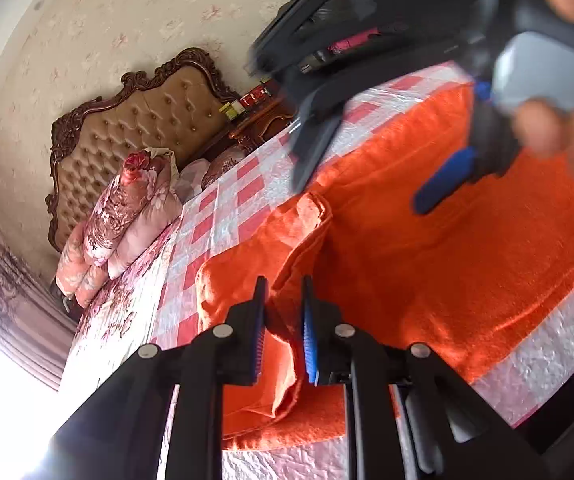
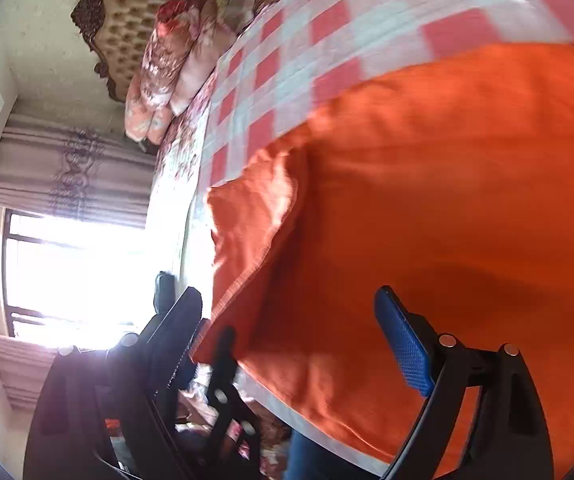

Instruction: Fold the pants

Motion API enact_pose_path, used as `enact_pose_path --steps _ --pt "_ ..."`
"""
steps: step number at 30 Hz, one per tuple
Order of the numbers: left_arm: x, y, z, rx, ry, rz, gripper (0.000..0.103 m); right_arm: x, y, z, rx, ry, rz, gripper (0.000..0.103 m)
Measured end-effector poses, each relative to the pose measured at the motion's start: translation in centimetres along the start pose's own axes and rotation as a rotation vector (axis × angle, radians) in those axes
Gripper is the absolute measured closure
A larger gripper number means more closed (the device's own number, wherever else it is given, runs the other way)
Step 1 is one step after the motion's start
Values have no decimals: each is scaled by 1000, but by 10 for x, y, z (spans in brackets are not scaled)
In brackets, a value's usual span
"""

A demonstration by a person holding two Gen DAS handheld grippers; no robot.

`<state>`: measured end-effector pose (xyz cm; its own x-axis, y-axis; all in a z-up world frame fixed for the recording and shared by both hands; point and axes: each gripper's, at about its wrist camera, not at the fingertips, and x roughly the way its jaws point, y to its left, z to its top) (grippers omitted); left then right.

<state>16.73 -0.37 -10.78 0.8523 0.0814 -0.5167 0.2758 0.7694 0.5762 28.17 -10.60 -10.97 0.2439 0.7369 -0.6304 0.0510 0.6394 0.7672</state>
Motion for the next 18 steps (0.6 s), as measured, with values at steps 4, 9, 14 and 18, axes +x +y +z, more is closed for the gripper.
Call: enact_pose_path --steps 4,9,14,18 --pt "-7 -1 -3 -7 -11 -1 87 25 18 7 -26 31 -18 17" --pt "-12 -9 -9 19 -23 -16 87 47 22 15 -28 36 -37 41" --pt "-17 -28 -11 51 -32 -38 87 41 10 28 -41 -21 -71 94" --pt "-22 -53 -6 71 -47 -92 88 12 -7 29 -42 -97 -50 95"
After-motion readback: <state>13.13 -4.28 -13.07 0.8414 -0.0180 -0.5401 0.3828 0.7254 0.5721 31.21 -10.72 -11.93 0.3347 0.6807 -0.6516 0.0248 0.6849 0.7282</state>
